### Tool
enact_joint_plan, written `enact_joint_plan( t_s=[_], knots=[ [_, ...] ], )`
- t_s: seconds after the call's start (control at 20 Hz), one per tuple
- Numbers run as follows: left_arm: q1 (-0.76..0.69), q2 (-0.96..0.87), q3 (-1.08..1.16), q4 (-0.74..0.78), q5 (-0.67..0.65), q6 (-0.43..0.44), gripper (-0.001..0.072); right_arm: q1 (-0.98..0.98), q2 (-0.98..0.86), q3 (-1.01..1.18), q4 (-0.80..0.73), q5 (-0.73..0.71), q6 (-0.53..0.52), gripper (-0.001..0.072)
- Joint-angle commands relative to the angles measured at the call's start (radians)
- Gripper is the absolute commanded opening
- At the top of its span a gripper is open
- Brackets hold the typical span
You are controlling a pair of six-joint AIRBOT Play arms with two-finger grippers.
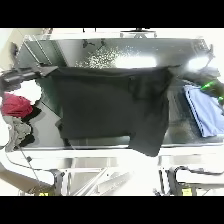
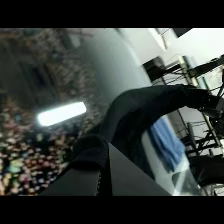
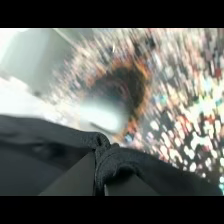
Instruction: Fold the shirts.
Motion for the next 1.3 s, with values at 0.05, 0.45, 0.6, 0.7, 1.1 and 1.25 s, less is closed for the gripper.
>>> enact_joint_plan(
  t_s=[0.05, 0.45, 0.6, 0.7, 1.1, 1.25],
  knots=[
    [-0.034, -0.268, 0.200, 0.068, 0.042, -0.050, 0.0015, 0.022, -0.261, 0.007, 0.237, -0.041, -0.151, 0.0022],
    [-0.032, -0.394, 0.415, 0.072, -0.003, -0.129, 0.0015, -0.008, -0.344, 0.179, 0.245, 0.034, -0.145, 0.0023],
    [-0.035, -0.394, 0.415, 0.121, -0.063, -0.132, 0.0013, -0.050, -0.344, 0.179, 0.167, 0.144, -0.070, 0.0023],
    [-0.044, -0.394, 0.415, 0.240, -0.085, -0.160, 0.0007, -0.077, -0.344, 0.179, 0.009, 0.176, 0.016, 0.0023],
    [-0.066, -0.394, 0.415, 0.510, -0.081, -0.261, 0.0007, -0.093, -0.344, 0.166, -0.276, 0.221, 0.107, 0.0023],
    [-0.068, -0.394, 0.415, 0.515, -0.078, -0.261, 0.0005, -0.092, -0.344, 0.164, -0.302, 0.222, 0.122, 0.0026]
  ],
)
